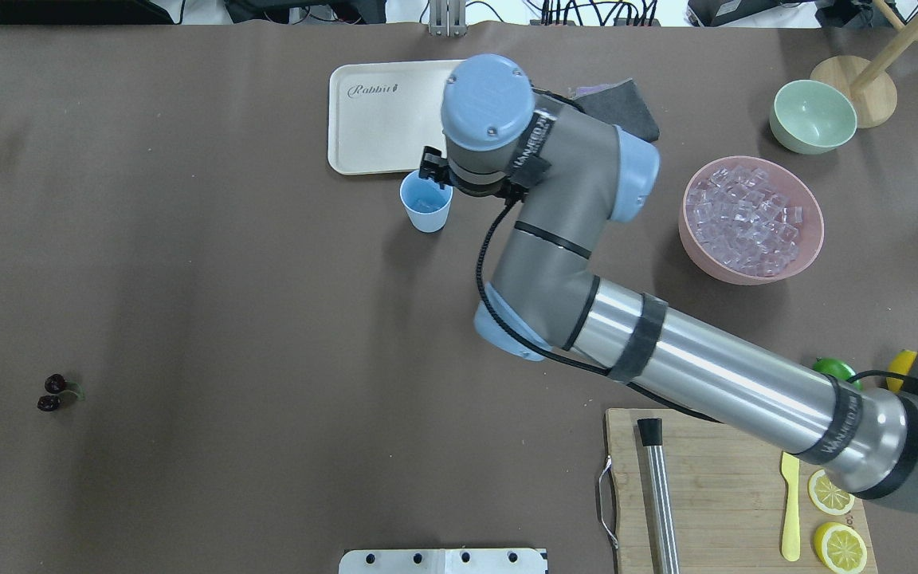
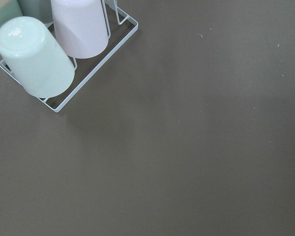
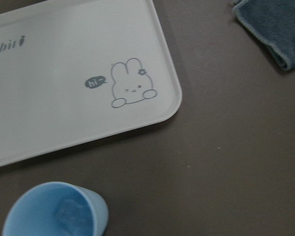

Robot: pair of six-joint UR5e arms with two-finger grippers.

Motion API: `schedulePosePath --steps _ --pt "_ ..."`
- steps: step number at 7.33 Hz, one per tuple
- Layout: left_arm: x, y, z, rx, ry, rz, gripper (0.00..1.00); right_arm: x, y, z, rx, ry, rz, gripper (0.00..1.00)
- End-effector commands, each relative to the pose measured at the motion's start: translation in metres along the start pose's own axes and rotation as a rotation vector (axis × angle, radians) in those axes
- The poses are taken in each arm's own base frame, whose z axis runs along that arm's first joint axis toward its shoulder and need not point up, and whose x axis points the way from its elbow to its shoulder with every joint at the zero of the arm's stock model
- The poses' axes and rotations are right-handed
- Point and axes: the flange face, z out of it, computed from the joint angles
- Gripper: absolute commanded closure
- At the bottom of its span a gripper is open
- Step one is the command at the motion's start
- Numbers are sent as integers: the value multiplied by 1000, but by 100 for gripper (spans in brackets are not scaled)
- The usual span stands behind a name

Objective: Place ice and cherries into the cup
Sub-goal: 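Move the right gripper back into the ice bowl and grasp a cube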

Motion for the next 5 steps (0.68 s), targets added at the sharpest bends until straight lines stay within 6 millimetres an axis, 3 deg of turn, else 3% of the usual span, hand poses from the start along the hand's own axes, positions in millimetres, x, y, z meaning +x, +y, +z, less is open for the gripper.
schedulePosePath --steps 1,2,3,4,5 --pt "0 1 0 3 0 4 2 138 -13 -13 -39 57 -125 11" --pt "1 0 -1 5 1 6 2 211 -16 -15 -58 93 -210 11" --pt "1 1 -1 5 3 7 2 263 -27 -9 -93 131 -161 11" --pt "3 1 -3 18 7 19 2 303 -24 6 -113 187 -151 12" --pt "4 3 -5 31 13 27 2 309 -26 9 -115 197 -154 13"
